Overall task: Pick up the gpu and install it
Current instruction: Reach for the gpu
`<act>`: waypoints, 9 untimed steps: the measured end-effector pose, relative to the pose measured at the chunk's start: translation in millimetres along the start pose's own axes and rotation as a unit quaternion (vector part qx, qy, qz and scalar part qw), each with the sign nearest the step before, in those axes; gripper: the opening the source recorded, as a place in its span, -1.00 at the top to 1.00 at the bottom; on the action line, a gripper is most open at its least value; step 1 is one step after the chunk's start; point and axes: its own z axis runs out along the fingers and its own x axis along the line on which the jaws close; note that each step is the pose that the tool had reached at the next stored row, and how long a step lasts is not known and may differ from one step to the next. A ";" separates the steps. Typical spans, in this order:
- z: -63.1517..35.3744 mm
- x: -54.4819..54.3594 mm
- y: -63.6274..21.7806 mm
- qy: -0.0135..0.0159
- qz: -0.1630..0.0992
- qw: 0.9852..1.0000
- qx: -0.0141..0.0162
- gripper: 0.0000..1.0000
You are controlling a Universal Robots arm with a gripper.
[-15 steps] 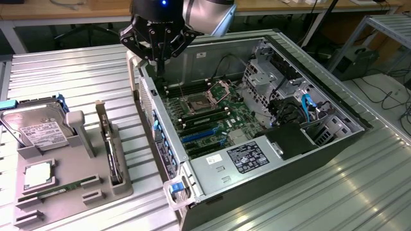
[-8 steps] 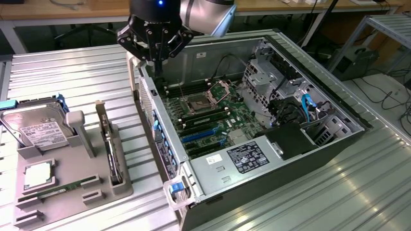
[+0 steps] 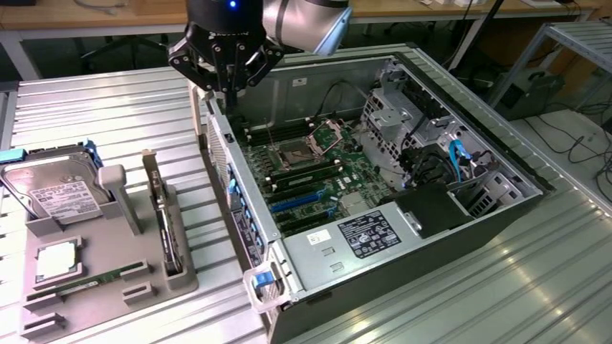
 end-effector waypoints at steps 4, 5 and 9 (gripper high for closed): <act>-0.1 2.5 -0.2 0.000 0.000 1.000 0.000 0.79; -0.1 3.3 -0.2 0.000 0.000 1.000 0.000 0.79; -0.2 6.3 -0.5 0.000 0.000 1.000 0.000 0.79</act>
